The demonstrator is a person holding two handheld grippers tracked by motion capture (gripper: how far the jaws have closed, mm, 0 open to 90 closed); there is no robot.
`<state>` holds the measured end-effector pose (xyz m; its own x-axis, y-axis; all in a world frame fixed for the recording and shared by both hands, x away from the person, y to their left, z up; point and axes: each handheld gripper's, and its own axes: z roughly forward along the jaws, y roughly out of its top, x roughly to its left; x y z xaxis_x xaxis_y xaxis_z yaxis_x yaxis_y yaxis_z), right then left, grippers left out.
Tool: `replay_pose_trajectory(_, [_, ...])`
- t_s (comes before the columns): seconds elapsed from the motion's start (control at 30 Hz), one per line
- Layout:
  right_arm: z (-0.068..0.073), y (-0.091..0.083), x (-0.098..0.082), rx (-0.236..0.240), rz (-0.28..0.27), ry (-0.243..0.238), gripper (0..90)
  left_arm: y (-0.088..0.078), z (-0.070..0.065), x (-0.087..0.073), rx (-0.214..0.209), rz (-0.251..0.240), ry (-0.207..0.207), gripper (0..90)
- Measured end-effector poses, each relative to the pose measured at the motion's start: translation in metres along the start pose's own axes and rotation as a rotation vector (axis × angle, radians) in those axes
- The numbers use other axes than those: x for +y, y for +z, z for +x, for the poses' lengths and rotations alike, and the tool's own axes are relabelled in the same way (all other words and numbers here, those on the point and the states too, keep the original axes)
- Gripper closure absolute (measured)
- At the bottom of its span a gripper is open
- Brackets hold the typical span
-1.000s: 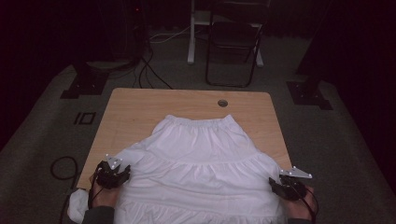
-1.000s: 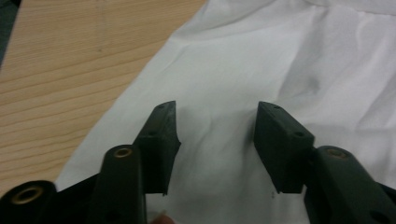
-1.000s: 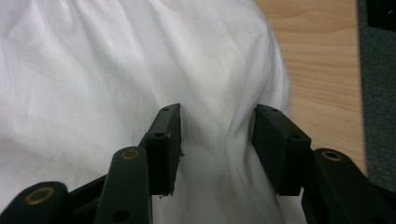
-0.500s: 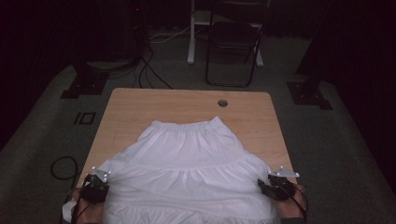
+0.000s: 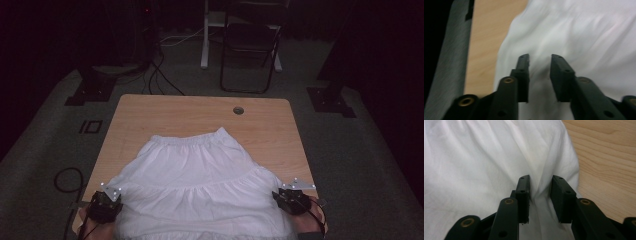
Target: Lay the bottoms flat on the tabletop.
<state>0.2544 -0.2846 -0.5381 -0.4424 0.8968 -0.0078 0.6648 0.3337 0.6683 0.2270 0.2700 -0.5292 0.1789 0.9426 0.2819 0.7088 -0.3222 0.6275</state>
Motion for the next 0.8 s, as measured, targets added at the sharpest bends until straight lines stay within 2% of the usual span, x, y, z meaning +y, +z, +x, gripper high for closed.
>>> replay_pose_trajectory(0.13, [0.004, -0.001, 0.004, -0.031, -0.012, -0.025, 62.0, 0.012, -0.005, 0.011, -0.072, -0.017, -0.005, 60.7])
replay_pose_trajectory(0.23, [0.007, -0.002, 0.012, -0.050, -0.051, -0.026, 58.6, 0.021, -0.006, 0.017, -0.089, -0.027, -0.010, 56.6])
replay_pose_trajectory(0.33, [0.009, -0.001, 0.025, -0.049, -0.080, -0.018, 55.6, 0.027, -0.005, 0.021, -0.110, -0.038, -0.023, 54.1])
replay_pose_trajectory(0.4, [0.013, 0.002, 0.035, -0.039, -0.093, -0.030, 55.1, 0.030, -0.004, 0.023, -0.128, -0.045, -0.046, 54.0])
replay_pose_trajectory(0.47, [0.019, 0.008, 0.045, -0.027, -0.105, -0.046, 54.7, 0.033, -0.003, 0.024, -0.151, -0.049, -0.063, 54.1])
replay_pose_trajectory(0.53, [0.025, 0.015, 0.055, -0.019, -0.112, -0.069, 54.1, 0.036, -0.001, 0.025, -0.192, -0.062, -0.099, 54.4])
replay_pose_trajectory(0.67, [0.034, 0.034, 0.070, -0.004, -0.102, -0.086, 53.1, 0.041, 0.000, 0.025, -0.228, -0.080, -0.143, 53.7])
replay_pose_trajectory(0.8, [0.036, 0.052, 0.079, -0.002, -0.074, -0.083, 51.3, 0.046, 0.001, 0.027, -0.253, -0.106, -0.132, 52.3])
